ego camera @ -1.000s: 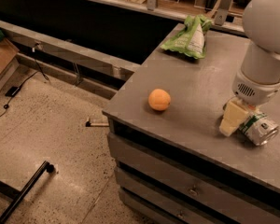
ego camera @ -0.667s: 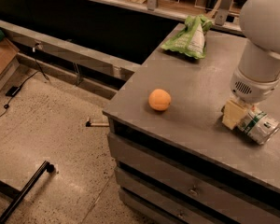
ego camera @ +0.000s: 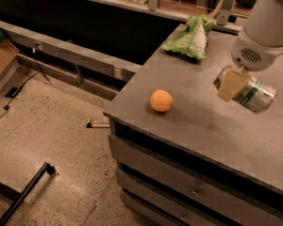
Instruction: Place 7up can upright
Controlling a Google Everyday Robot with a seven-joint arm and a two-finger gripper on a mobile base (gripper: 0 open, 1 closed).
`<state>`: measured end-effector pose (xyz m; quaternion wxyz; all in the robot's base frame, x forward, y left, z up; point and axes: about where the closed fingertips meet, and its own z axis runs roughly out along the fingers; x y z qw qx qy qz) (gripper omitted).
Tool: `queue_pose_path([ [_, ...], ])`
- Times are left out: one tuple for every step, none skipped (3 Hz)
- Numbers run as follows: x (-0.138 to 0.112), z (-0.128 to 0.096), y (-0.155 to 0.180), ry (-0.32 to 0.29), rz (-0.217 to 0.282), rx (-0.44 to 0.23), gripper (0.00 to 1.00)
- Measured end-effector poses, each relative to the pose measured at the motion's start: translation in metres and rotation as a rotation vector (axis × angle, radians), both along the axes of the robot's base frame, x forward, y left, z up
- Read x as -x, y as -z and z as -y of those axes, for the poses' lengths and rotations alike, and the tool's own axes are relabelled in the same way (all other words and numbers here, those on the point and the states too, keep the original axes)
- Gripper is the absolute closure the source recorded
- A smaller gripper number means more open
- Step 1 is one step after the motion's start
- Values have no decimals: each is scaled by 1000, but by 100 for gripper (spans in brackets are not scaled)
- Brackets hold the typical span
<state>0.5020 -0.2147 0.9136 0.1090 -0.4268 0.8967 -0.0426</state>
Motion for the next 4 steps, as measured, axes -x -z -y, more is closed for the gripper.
queue_pose_path([
  [-5, -4, -14, -59, 34, -5, 100],
  [-5, -4, -12, -54, 30, -4, 100],
  [-13, -7, -2, -105, -15, -159, 100],
  [-42, 25, 16, -143, 1, -478, 100],
])
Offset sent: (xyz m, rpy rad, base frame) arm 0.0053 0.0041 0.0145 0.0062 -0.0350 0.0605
